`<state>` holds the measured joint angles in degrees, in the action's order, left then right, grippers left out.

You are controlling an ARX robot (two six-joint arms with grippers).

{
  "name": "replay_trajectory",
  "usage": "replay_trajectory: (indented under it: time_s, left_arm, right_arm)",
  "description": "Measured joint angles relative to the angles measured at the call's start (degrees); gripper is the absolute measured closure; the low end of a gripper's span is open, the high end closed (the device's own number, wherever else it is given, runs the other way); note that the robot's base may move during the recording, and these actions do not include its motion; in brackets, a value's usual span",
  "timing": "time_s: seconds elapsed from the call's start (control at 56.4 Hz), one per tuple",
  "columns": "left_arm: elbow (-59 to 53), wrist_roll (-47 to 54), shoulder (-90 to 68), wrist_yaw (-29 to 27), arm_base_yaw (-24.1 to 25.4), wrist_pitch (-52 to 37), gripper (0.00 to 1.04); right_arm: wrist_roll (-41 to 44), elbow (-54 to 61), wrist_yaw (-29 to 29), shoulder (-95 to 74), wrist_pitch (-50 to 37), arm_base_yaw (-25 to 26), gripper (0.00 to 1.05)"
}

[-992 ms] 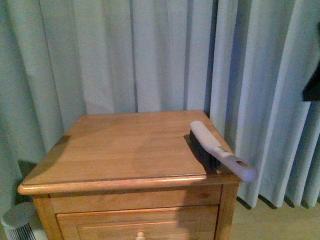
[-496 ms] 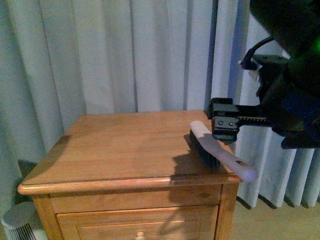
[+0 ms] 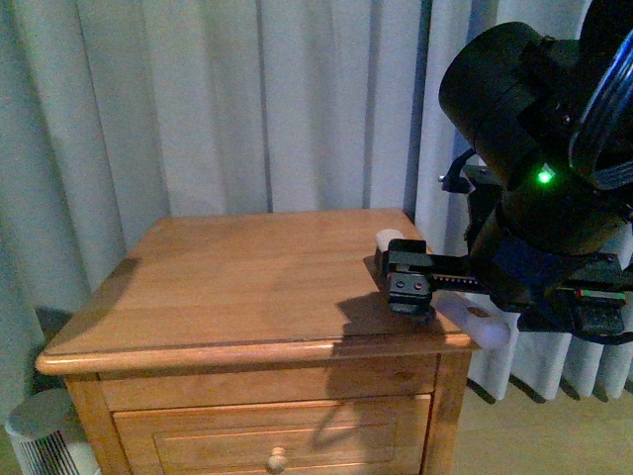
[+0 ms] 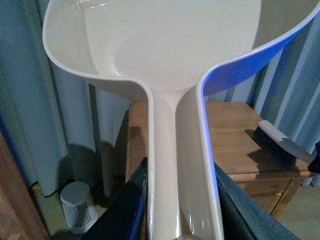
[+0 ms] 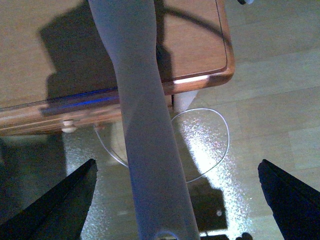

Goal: Clean up trash

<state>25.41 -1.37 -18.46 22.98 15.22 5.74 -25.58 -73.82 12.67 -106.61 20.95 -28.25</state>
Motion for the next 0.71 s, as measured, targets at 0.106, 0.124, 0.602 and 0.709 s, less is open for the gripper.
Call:
replay_trajectory:
  time_s: [0.106,0.124,0.602,0.709]
  left_arm:
    - [0.00,0.00,0.00,0.00,0.00,0.00,0.76]
    - [0.00,0.00,0.00,0.00,0.00,0.00,0.76]
    - [0.00,0.00,0.00,0.00,0.00,0.00,0.76]
    - [0.00,0.00,0.00,0.02,0.00,0.00,0.76]
  right_arm:
    - [-0.20,0.00,-0.26,-1.07,-1.40,0.15,0.07]
    - [-0.20,0.00,-0.26,-1.20,-1.57,0.22,0.07]
    - [-0.09,-0.70,-1.57,-1.92,-2.14,0.63,0.75]
    - [0.00,-0.70,-1.46,-1.92,-2.21,0.74,0.84]
